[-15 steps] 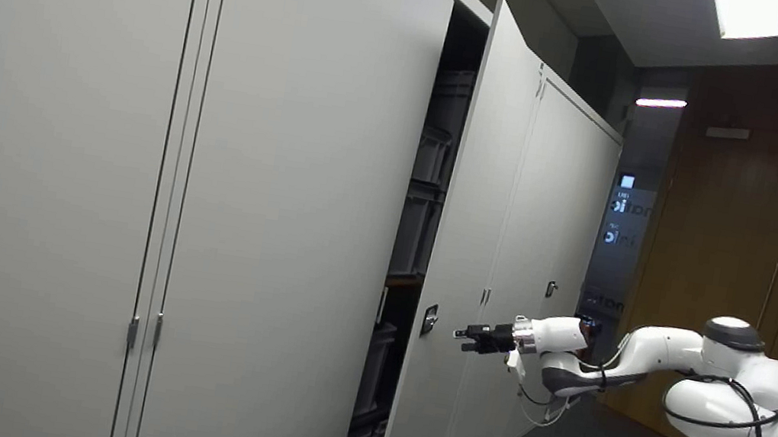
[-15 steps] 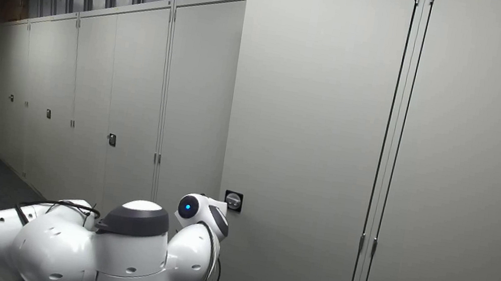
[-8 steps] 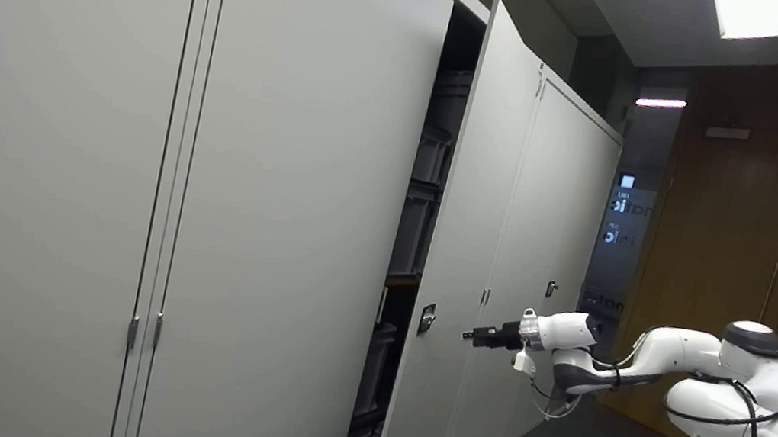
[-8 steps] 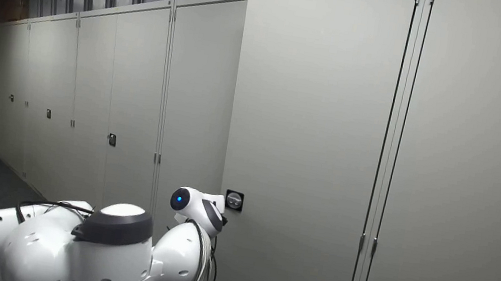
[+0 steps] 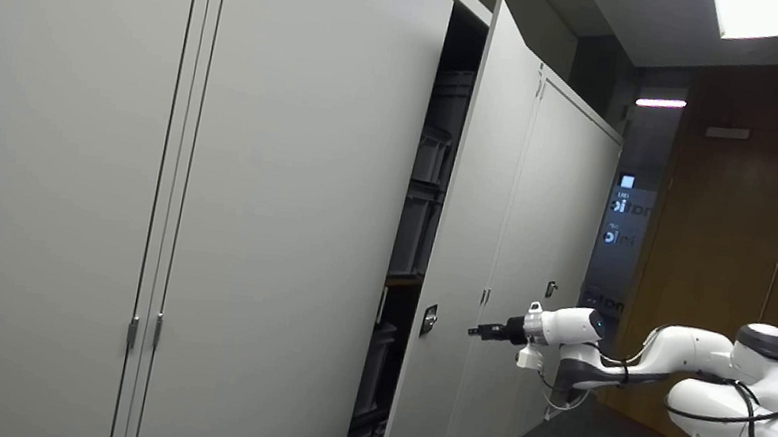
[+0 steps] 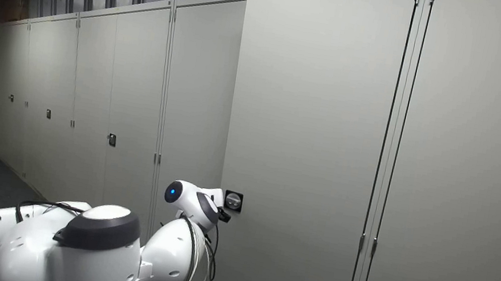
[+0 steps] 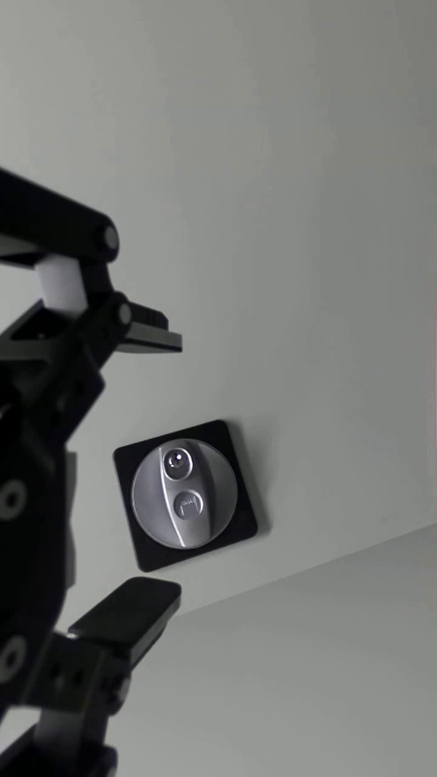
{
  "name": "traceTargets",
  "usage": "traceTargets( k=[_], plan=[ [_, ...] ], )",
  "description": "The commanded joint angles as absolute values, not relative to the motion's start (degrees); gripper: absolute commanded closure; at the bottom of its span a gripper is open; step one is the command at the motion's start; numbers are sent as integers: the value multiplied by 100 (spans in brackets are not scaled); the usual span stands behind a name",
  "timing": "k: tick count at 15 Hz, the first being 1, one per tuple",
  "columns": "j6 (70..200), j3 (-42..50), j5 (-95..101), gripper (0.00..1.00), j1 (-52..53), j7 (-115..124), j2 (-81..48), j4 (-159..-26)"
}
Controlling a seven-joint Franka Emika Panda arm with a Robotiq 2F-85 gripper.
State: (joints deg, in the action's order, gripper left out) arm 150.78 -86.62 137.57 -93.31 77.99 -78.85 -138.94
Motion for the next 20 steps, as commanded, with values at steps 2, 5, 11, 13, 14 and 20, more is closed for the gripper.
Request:
traceTargets(
  k=[2, 5, 11, 13, 14, 20],
  plan=[
    [14619, -8989, 14088, 0, -9530, 7617, -8085, -14156],
    [14472, -9128, 14430, 0, -9504, 7624, -8167, -14114],
    [14496, -9282, 15079, 0, -9322, 7330, -8381, -13880],
    [14557, -9471, 14886, 0, -9291, 7044, -8337, -13748],
    [14562, -9509, 14880, 0, -9260, 6898, -8382, -13698],
    [14531, -9721, 14872, 0, -9002, 6249, -8552, -13365]
  ],
)
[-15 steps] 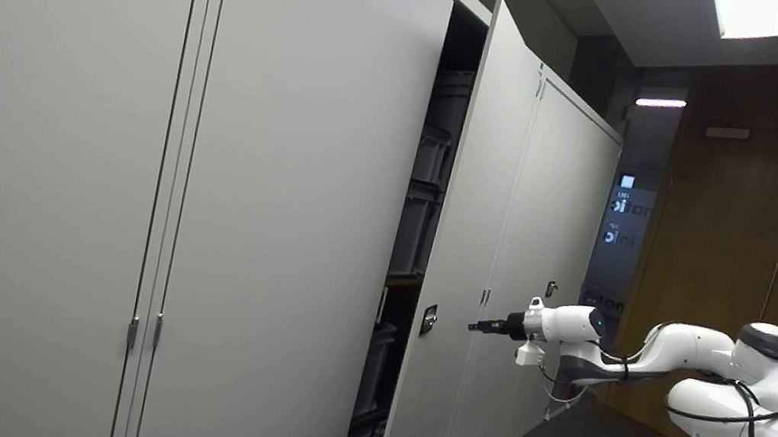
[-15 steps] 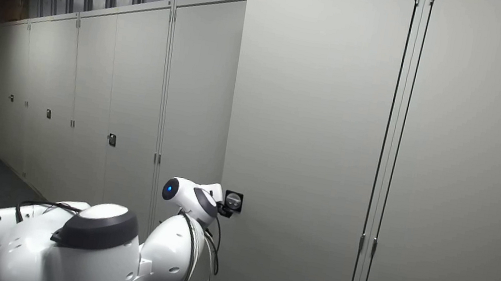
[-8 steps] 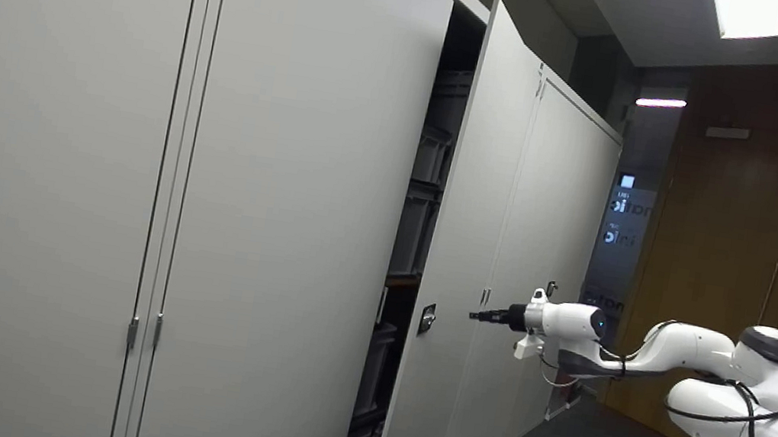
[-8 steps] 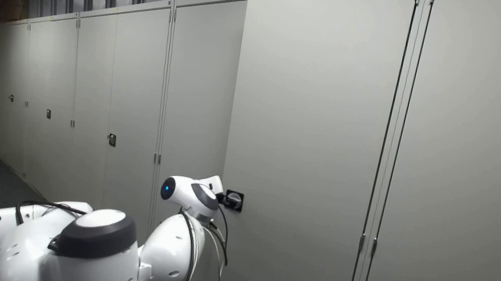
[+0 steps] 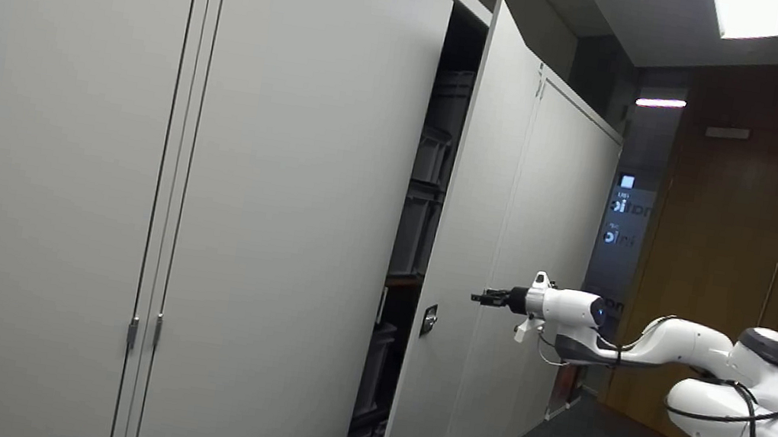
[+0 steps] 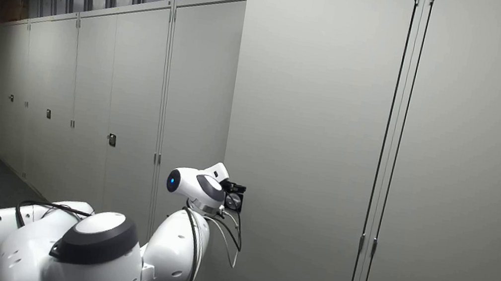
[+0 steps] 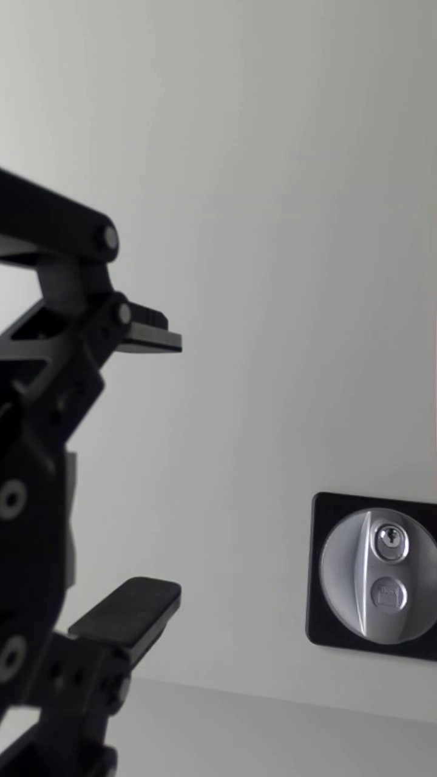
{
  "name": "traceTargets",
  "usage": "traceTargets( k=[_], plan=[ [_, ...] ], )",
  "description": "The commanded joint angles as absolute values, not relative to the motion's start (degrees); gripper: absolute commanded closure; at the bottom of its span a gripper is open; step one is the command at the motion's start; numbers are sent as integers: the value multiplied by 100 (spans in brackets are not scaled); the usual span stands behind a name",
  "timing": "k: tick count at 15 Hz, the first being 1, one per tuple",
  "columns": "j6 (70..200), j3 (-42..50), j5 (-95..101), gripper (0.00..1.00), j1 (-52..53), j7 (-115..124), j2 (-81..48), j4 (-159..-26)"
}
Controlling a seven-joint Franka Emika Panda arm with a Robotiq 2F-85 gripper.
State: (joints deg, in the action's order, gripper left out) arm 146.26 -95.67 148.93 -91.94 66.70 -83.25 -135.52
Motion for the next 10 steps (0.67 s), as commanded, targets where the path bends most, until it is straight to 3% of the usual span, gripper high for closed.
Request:
traceTargets(
  k=[1, 2, 4, 10],
  plan=[
    [14518, -9726, 14870, 3, -8945, 6190, -8578, -13320],
    [14502, -9716, 14875, 24, -8890, 6155, -8598, -13289],
    [14520, -9715, 14872, 31, -8791, 6115, -8579, -13226],
    [14563, -9726, 14872, 77, -8492, 6168, -8475, -13047]
  ],
)
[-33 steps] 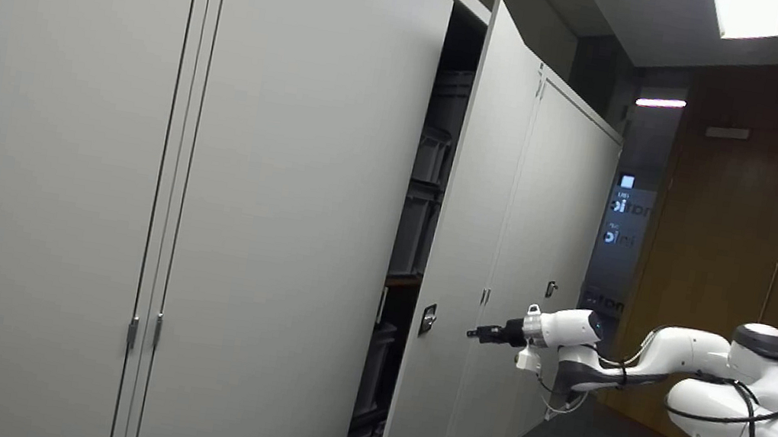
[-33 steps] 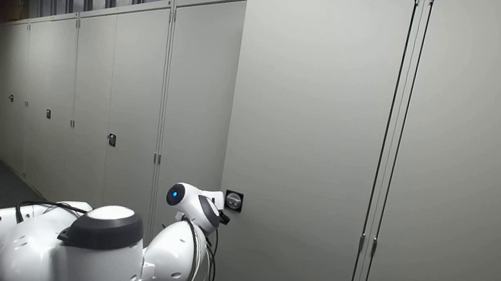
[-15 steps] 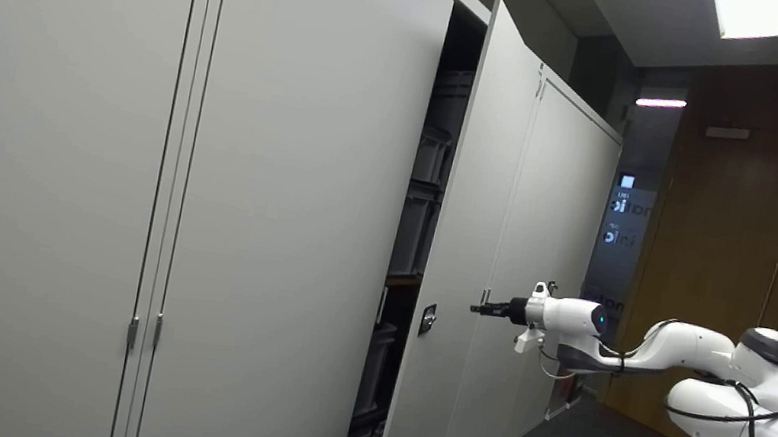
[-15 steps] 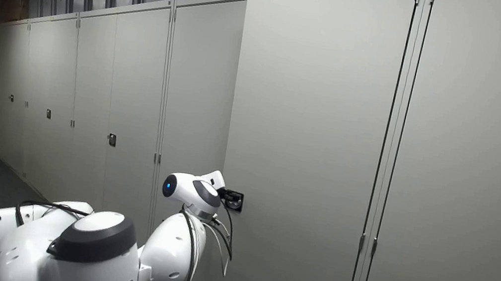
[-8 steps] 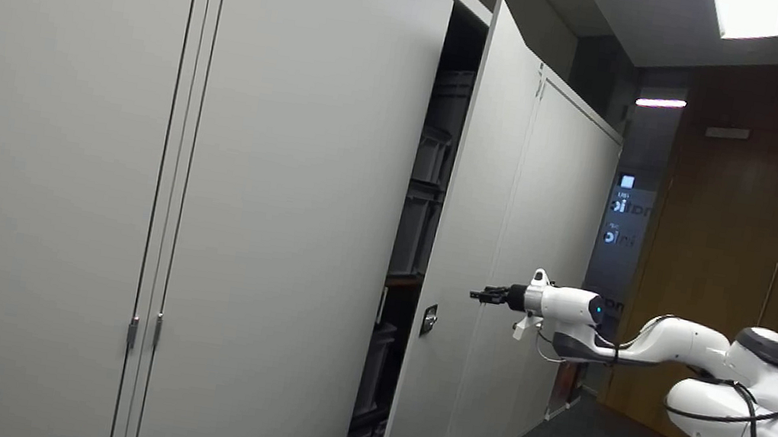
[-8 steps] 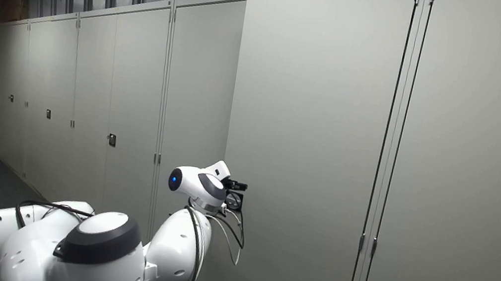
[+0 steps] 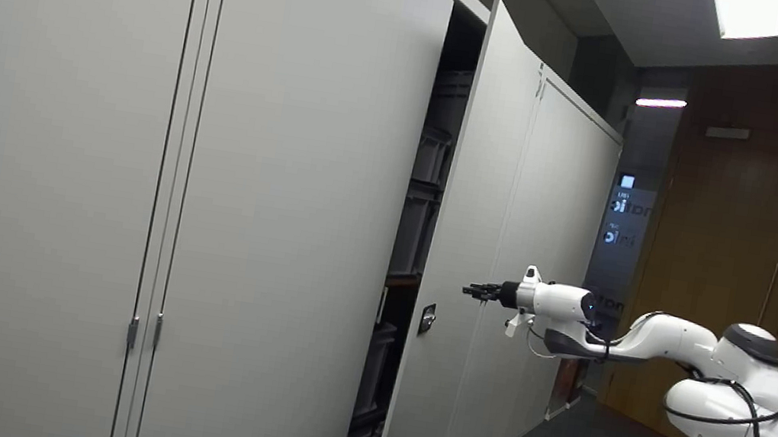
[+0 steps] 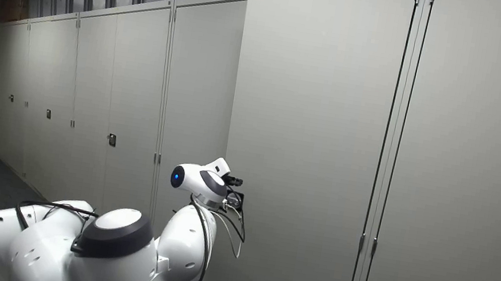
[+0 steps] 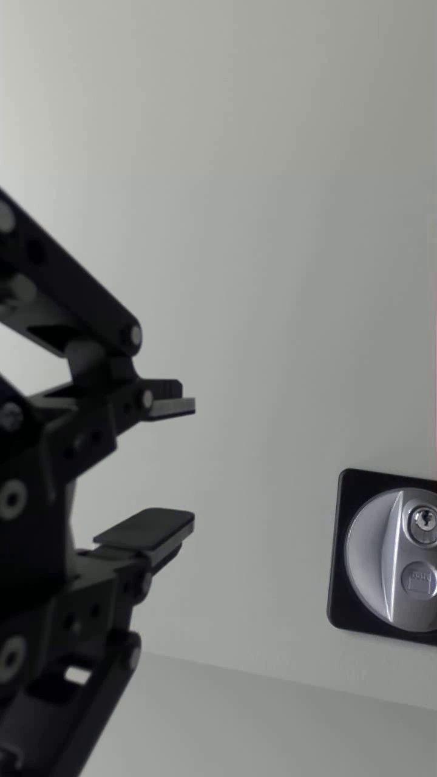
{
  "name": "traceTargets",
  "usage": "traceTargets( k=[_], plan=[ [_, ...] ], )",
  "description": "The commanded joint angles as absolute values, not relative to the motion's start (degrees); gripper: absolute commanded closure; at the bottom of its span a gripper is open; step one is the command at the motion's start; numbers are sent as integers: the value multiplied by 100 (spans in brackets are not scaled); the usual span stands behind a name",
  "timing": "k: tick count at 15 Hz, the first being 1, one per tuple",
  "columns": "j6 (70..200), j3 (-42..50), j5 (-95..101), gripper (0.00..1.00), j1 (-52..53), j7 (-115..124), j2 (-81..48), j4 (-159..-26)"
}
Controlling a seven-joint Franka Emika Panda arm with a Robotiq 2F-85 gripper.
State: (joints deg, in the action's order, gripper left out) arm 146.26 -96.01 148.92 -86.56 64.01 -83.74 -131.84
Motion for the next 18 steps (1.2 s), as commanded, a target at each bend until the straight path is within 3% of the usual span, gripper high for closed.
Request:
traceTargets(
  k=[1, 3, 4, 18],
  plan=[
    [14567, -9721, 14872, 84, -8435, 6162, -8475, -13002],
    [14581, -9702, 14872, 99, -8318, 6160, -8472, -12896],
    [14588, -9699, 14872, 100, -8257, 6157, -8473, -12834],
    [14642, -9585, 14870, 100, -7489, 5956, -8457, -12032]
  ],
)
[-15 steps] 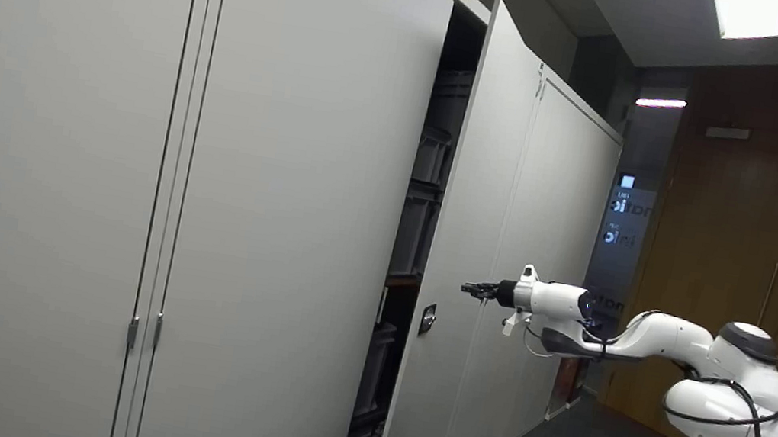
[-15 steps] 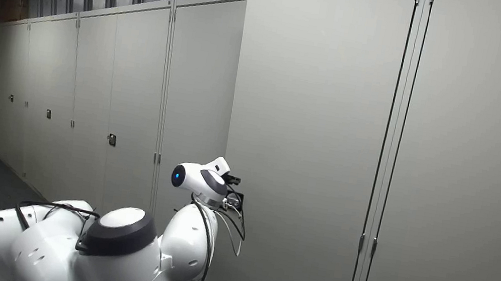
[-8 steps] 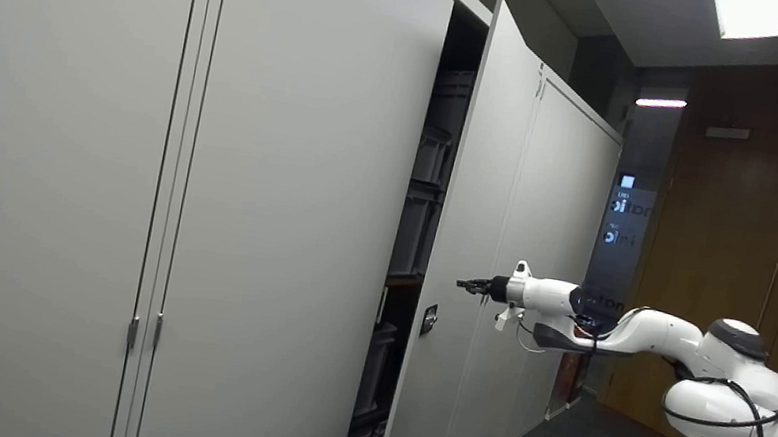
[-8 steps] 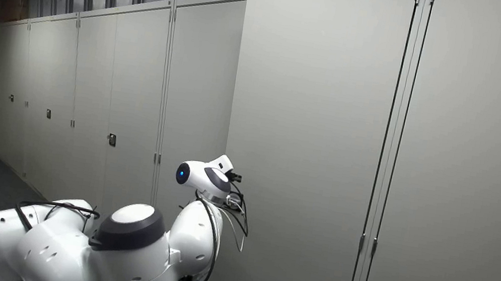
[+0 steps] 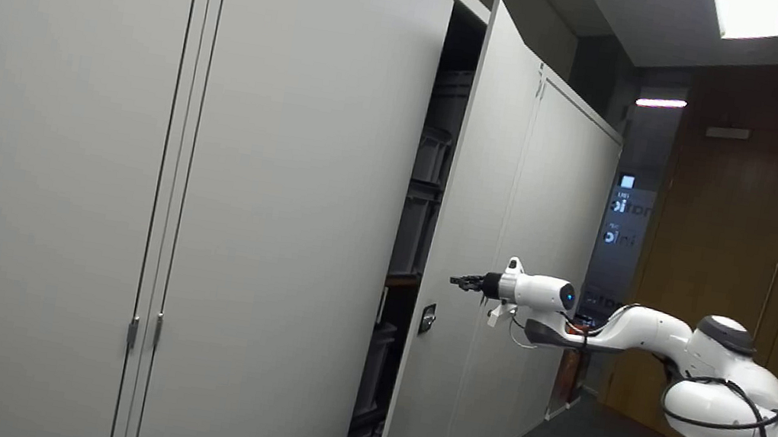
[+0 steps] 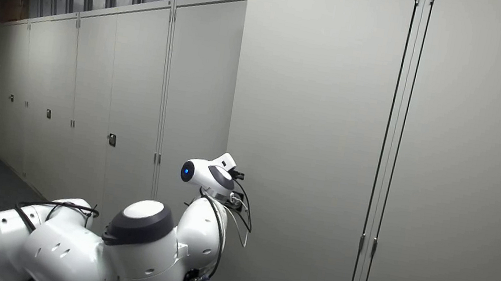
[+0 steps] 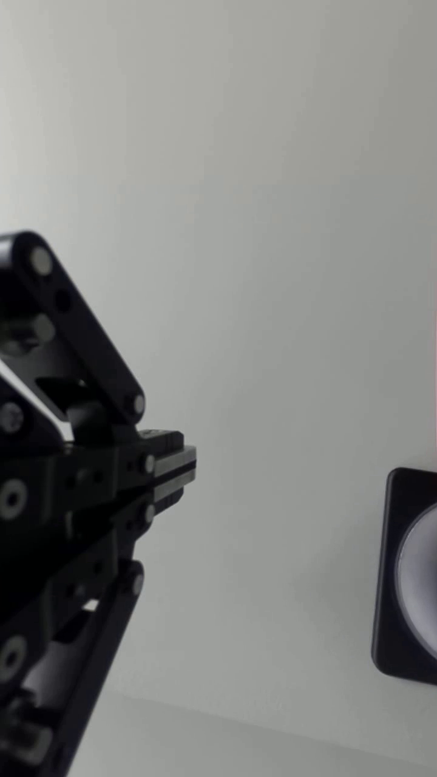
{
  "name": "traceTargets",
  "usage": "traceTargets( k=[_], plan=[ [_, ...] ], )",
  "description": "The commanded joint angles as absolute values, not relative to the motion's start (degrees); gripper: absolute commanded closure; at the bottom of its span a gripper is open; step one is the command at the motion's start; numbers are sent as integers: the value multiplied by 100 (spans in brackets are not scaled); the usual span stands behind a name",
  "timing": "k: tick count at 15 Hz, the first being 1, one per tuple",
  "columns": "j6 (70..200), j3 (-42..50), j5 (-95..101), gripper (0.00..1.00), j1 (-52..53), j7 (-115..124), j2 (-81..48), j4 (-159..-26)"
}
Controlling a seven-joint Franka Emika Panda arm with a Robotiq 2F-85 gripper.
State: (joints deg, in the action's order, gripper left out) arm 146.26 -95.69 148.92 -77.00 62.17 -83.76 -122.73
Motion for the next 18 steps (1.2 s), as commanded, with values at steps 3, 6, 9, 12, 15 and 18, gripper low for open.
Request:
traceTargets(
  k=[3, 6, 9, 12, 15, 18],
  plan=[
    [14628, -9537, 14869, 100, -7316, 5916, -8452, -11857],
    [14632, -9469, 14872, 100, -7154, 5920, -8419, -11687],
    [14642, -9428, 14872, 100, -7035, 5915, -8383, -11553],
    [14652, -9394, 14871, 100, -6896, 5922, -8365, -11390],
    [14653, -9348, 14871, 100, -6769, 5929, -8343, -11221],
    [14655, -9304, 14870, 100, -6644, 5949, -8323, -11034]
  ],
)
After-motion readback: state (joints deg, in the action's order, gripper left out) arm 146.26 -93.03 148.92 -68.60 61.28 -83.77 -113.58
